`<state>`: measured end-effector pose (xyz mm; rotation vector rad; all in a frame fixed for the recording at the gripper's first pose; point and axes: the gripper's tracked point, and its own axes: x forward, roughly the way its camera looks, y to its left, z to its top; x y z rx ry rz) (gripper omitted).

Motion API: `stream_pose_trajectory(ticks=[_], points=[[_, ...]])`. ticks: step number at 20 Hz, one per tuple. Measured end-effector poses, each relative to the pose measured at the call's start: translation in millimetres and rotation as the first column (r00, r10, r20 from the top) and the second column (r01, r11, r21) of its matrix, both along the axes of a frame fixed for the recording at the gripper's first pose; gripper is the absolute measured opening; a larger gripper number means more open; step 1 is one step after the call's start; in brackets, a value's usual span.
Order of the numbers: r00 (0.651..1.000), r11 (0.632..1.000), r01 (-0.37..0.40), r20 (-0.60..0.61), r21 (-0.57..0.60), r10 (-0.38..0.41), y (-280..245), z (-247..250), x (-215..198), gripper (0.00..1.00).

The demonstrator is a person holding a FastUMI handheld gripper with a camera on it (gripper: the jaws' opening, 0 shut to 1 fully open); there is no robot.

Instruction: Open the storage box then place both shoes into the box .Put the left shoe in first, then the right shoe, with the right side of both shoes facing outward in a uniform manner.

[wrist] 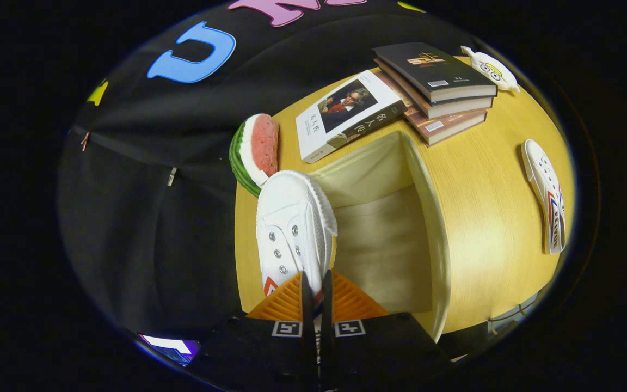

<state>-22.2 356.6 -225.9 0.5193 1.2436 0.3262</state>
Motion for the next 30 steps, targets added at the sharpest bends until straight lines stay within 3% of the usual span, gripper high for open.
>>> stream_pose_trajectory(ticks=[1, 3, 5, 9, 15, 19, 23, 30], points=[[1.0, 0.998, 0.004, -0.008, 0.059, -0.004, 10, 7, -1, 0.09], [0.999, 0.987, 0.037, -0.005, 0.153, -0.036, 30, 20, 8, 0.54], [0.997, 0.994, 0.002, 0.071, 0.105, -0.01, 13, 36, 16, 0.99], [0.973, 0.996, -0.086, 0.217, 0.014, 0.08, -19, 61, 22, 0.98], [0.944, 0.992, -0.048, 0.318, -0.119, 0.084, -131, 80, 39, 0.98], [0.948, 0.981, 0.005, 0.312, -0.194, 0.057, -219, 73, 49, 0.99], [0.965, 0.978, 0.065, 0.262, -0.197, -0.012, -295, 54, 57, 0.98], [0.985, 0.961, 0.118, 0.153, -0.251, -0.081, -409, -15, 57, 0.99]])
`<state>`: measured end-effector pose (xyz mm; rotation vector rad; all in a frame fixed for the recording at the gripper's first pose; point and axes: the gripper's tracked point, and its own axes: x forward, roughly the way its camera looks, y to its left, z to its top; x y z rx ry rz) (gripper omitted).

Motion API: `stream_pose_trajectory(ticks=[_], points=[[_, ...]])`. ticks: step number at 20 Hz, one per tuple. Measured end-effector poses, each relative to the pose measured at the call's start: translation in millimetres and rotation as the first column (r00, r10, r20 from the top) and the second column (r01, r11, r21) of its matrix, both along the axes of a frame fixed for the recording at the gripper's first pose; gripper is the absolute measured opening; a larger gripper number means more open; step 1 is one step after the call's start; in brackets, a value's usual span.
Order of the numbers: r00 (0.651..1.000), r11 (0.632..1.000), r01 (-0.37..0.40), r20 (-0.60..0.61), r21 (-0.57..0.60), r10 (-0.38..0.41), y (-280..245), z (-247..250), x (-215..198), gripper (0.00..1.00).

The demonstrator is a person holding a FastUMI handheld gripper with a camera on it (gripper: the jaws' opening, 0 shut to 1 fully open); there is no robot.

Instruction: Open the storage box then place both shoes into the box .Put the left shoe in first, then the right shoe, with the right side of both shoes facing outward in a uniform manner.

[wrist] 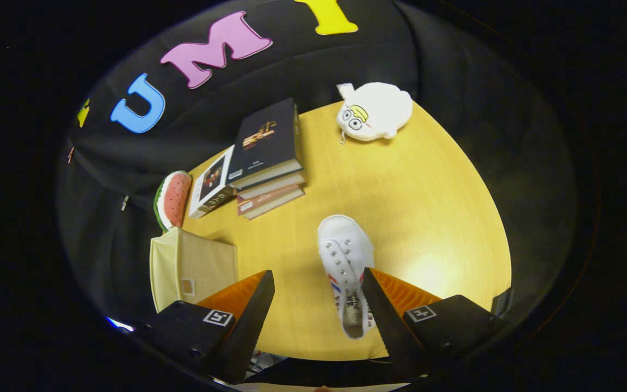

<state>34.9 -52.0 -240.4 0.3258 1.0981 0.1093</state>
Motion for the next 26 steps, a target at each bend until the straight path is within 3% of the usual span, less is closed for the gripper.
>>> stream_pose_trajectory(ticks=[8, 14, 21, 23, 24, 26], points=[[0.989, 1.0, -0.017, -0.147, 0.016, 0.019, -46, -71, -11, 0.99], [0.976, 0.999, -0.046, -0.211, -0.003, 0.044, -43, -107, -3, 0.99], [0.966, 0.989, -0.142, -0.221, -0.034, 0.132, -23, -128, 0, 0.96], [0.965, 0.994, -0.109, -0.239, -0.014, 0.103, -20, -119, 1, 0.74], [0.963, 0.994, -0.105, -0.252, -0.006, 0.1, -17, -132, 1, 0.54], [0.966, 0.996, -0.084, -0.243, 0.016, 0.085, -19, -131, 1, 0.5]])
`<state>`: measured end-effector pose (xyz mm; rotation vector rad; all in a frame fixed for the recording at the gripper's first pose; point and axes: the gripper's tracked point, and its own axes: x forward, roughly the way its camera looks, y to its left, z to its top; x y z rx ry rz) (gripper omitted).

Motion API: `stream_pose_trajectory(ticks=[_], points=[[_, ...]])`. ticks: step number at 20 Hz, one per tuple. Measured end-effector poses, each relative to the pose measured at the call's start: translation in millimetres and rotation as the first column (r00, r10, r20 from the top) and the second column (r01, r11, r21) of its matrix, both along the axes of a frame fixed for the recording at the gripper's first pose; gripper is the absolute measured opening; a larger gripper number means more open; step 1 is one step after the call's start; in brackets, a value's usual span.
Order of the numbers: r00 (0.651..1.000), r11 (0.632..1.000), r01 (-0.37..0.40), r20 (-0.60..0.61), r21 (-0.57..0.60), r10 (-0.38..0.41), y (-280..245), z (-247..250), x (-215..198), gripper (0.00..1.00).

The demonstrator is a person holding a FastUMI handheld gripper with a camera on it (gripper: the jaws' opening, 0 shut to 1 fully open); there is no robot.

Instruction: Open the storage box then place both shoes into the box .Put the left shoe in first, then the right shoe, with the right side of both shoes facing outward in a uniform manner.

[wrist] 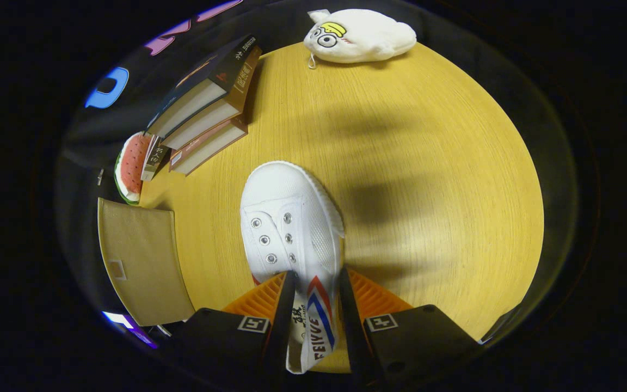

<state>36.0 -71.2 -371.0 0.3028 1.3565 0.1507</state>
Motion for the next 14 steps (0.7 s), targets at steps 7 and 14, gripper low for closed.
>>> stream_pose_trajectory(ticks=[7, 14], points=[[0.993, 0.986, 0.112, -0.055, 0.125, -0.105, -2, 4, -6, 0.12], [0.973, 0.951, 0.23, -0.044, 0.208, -0.225, 20, 52, -10, 0.11]])
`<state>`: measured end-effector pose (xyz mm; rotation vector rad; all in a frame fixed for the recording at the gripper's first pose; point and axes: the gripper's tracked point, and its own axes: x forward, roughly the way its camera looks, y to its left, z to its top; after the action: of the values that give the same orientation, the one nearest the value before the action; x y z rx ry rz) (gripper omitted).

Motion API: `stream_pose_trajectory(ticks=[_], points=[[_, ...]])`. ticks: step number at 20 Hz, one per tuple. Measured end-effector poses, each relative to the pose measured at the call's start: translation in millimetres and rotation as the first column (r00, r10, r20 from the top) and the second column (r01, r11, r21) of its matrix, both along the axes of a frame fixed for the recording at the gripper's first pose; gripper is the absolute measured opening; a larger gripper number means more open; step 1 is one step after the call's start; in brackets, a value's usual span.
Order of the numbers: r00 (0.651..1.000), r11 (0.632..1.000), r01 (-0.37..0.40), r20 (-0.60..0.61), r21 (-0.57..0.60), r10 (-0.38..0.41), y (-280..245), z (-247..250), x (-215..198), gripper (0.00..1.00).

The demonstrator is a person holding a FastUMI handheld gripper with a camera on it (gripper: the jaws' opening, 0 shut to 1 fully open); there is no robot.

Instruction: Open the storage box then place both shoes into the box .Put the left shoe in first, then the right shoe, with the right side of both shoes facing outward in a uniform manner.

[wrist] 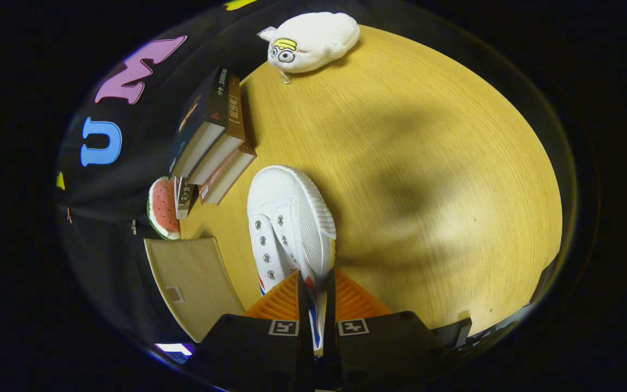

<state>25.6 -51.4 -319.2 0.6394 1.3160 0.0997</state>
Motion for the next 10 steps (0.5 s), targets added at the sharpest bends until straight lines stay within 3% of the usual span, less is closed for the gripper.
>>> stream_pose_trajectory(ticks=[10], points=[[0.989, 0.994, 0.093, 0.113, 0.055, -0.099, 80, 116, -22, 0.11]])
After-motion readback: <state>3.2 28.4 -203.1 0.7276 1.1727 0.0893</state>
